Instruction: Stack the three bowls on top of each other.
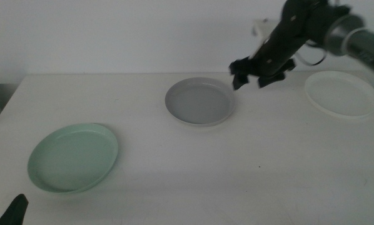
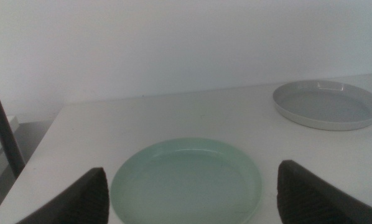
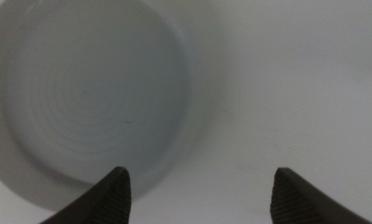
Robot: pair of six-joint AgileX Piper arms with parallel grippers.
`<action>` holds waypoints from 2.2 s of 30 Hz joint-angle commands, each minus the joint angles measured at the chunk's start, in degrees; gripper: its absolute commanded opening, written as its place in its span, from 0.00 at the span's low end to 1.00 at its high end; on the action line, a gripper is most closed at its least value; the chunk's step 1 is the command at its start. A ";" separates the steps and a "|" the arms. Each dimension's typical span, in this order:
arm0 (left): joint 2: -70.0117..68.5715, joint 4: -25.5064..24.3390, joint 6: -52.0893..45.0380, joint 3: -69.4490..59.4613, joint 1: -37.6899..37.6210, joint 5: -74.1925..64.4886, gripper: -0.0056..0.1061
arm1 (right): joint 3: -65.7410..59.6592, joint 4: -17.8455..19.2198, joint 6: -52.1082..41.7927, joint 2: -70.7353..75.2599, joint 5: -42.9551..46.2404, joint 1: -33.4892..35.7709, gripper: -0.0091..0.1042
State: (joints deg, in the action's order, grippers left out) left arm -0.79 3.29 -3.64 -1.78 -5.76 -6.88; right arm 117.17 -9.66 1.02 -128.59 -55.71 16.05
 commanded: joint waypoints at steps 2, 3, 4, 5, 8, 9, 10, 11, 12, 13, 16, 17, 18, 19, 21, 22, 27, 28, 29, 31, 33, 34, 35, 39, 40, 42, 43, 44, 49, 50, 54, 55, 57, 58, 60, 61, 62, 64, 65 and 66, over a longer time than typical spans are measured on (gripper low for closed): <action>-0.76 0.85 0.29 0.27 0.07 4.68 0.87 | 2.94 0.70 -0.23 0.96 3.88 1.40 0.56; -0.76 0.85 0.29 0.27 0.07 4.68 0.87 | 2.94 0.84 -0.23 0.35 4.60 1.66 0.55; -0.76 0.85 0.29 0.27 0.07 4.68 0.87 | 2.94 1.00 -0.23 -0.23 5.60 1.96 0.54; -0.76 0.85 0.29 0.27 0.07 4.68 0.87 | 2.94 1.00 -0.23 -0.82 6.71 2.14 0.53; -0.76 0.85 0.29 0.27 0.07 4.68 0.87 | 2.94 0.87 -0.04 -2.26 8.99 2.71 0.51; -0.76 0.85 0.29 0.27 0.07 4.68 0.87 | 2.94 0.67 -0.04 -2.69 9.63 2.70 0.51; -0.76 0.85 0.29 0.27 0.07 4.68 0.87 | 2.94 0.25 -0.04 -3.13 10.36 2.78 0.50; -0.76 0.85 0.29 0.27 0.07 4.68 0.87 | 2.88 0.02 -0.04 -3.61 11.04 2.78 0.50; -0.76 0.85 0.29 0.27 0.07 4.68 0.87 | 2.88 -0.12 -0.04 -4.00 11.76 2.86 0.50; -0.76 0.85 0.29 0.27 0.07 4.68 0.87 | 2.88 -0.12 -0.04 -4.20 12.68 3.00 0.49; -0.76 0.85 0.29 0.27 0.07 4.68 0.87 | 2.88 -0.11 -0.11 -5.00 14.56 3.05 0.45; -0.76 0.85 0.29 0.27 0.07 4.68 0.87 | 2.88 -0.11 -0.11 -5.29 14.87 3.05 0.43; -0.76 0.85 0.29 0.27 0.07 4.68 0.87 | 2.88 -0.11 -0.11 -5.56 15.08 3.05 0.41; -0.76 0.85 0.29 0.27 0.07 4.68 0.87 | 2.88 -0.11 -0.11 -5.87 15.33 3.05 0.38; -0.76 0.85 0.29 0.27 0.07 4.68 0.87 | 2.88 -0.05 -0.11 -6.27 15.79 3.05 0.30; -0.76 0.85 0.29 0.27 0.07 4.68 0.87 | 2.88 -0.10 -0.03 -6.33 16.08 3.05 0.25; -0.76 0.85 0.29 0.27 0.07 4.68 0.87 | 2.83 -0.02 0.54 -4.46 15.45 3.05 0.07; -0.76 0.85 0.29 0.27 0.07 4.68 0.87 | 2.70 -0.01 0.99 -3.48 15.36 3.05 0.07; -0.76 0.85 0.29 0.27 0.07 4.68 0.87 | 1.74 -0.01 1.52 -2.11 15.59 3.05 0.07; -0.76 0.85 0.29 0.27 0.07 4.68 0.87 | -1.82 -0.08 2.40 1.44 17.00 3.05 0.07; -0.76 0.85 0.29 0.27 0.07 4.68 0.87 | -8.53 -0.26 2.95 7.46 20.05 3.11 0.07; -0.76 0.85 0.29 0.27 0.07 4.68 0.87 | -11.81 -0.57 2.95 9.95 21.61 3.11 0.07; -0.76 0.85 0.29 0.27 0.07 4.68 0.87 | -16.30 -1.13 2.89 13.27 23.70 3.18 0.07; -0.76 0.85 0.29 0.27 0.07 4.68 0.87 | -34.33 -2.12 2.19 26.05 30.31 4.14 0.07; -0.76 0.85 0.29 0.27 0.07 4.68 0.87 | -38.61 -2.30 2.19 29.52 31.20 4.61 0.07; -0.76 0.85 0.29 0.27 0.07 4.68 0.87 | -46.55 -3.12 2.25 35.96 33.32 5.86 0.07; -0.76 0.85 0.29 0.27 0.07 4.68 0.87 | -49.44 -3.33 2.30 39.00 34.39 6.66 0.07; -0.76 0.85 0.29 0.27 0.07 4.68 0.87 | -53.54 -3.47 2.46 41.80 35.71 7.43 0.07; -0.76 0.85 0.29 0.27 0.07 4.68 0.87 | -65.16 -3.91 5.98 51.31 41.22 10.56 0.07; -0.76 0.85 0.29 0.27 0.07 4.68 0.87 | -67.04 -3.91 6.63 52.33 42.11 11.07 0.07; -0.76 0.85 0.29 0.27 0.07 4.68 0.87 | -71.62 -3.99 8.45 52.75 44.21 12.31 0.07; -0.76 0.85 0.29 0.27 0.07 4.68 0.87 | -72.14 -3.99 8.60 52.24 44.58 12.40 0.07; -0.76 0.85 0.29 0.27 0.07 4.68 0.87 | -73.37 -3.99 8.82 50.71 46.15 12.41 0.07; -0.76 0.85 0.29 0.27 0.07 4.68 0.87 | -73.61 -3.99 8.82 49.92 46.88 12.41 0.07; -0.76 0.85 0.29 0.27 0.07 4.68 0.87 | -73.86 -4.34 8.88 47.61 48.16 12.41 0.07; -0.76 0.85 0.29 0.27 0.07 4.68 0.87 | -73.80 -4.58 8.88 46.36 48.52 12.41 0.07; -0.76 0.85 0.29 0.27 0.07 4.68 0.87 | -73.80 -4.93 8.88 45.15 49.19 12.41 0.07; -0.76 0.85 0.29 0.27 0.07 4.68 0.87 | -73.80 -5.28 8.88 43.08 50.07 12.41 0.07; -0.76 0.85 0.29 0.27 0.07 4.68 0.87 | -73.80 -5.54 8.88 42.02 50.44 12.46 0.07; -0.76 0.85 0.29 0.27 0.07 4.68 0.87 | -73.80 -5.89 8.88 41.02 50.99 12.53 0.07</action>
State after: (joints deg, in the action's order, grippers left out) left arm -0.79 3.29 -3.64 -1.78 -5.76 -6.88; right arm 42.11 -15.01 9.95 -88.04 -8.97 28.27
